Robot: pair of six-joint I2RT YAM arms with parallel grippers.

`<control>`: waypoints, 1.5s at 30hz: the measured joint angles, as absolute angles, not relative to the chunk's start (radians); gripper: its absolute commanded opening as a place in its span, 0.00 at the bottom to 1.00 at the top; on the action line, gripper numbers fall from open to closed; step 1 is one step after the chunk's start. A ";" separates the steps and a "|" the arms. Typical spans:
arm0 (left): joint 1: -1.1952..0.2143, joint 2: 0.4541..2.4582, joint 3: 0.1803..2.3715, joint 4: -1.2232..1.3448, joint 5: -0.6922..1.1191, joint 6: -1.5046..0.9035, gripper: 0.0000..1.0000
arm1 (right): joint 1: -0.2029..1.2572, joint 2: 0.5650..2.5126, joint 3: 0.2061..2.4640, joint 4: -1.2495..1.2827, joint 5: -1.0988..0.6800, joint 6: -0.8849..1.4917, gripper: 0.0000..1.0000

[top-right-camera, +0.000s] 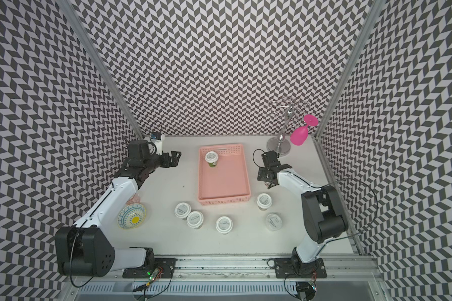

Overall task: Put the yogurt in the basket
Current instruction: Pick up the yogurt from the center of the board.

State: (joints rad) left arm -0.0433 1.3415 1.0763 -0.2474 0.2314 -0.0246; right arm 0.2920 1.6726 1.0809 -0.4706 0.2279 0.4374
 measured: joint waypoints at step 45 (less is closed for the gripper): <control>-0.026 1.341 1.074 -0.245 0.257 -0.045 1.00 | 0.364 1.643 1.308 -0.601 0.239 0.427 0.78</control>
State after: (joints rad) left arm -0.0257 1.3415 1.0744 -0.2455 0.2565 -0.0448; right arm 0.3637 1.6428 1.3075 -0.6010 0.2390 0.4274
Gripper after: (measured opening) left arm 0.998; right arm 0.783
